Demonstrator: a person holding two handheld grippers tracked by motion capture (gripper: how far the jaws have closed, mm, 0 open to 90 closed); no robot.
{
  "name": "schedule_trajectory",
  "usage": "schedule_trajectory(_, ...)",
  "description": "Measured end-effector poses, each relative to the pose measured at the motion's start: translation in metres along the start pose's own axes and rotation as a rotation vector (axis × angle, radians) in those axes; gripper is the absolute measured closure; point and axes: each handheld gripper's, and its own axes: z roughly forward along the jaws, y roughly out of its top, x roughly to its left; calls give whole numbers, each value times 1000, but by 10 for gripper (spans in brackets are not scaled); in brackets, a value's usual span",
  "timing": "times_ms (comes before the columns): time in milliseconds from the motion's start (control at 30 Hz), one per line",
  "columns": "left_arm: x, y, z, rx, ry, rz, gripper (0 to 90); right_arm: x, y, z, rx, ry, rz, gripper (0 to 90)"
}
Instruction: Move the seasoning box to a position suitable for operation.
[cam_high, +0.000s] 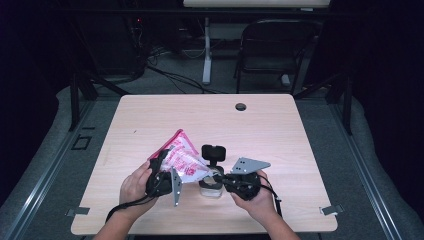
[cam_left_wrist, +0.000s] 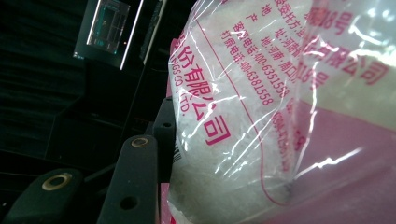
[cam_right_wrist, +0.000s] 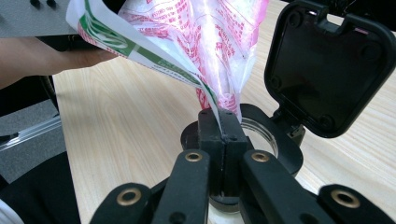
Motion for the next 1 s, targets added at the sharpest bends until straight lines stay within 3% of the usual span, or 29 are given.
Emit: schedule_trajectory(1000, -2, 1, -1, -6, 31, 69, 626, -2, -6, 4, 34, -11, -1, 900)
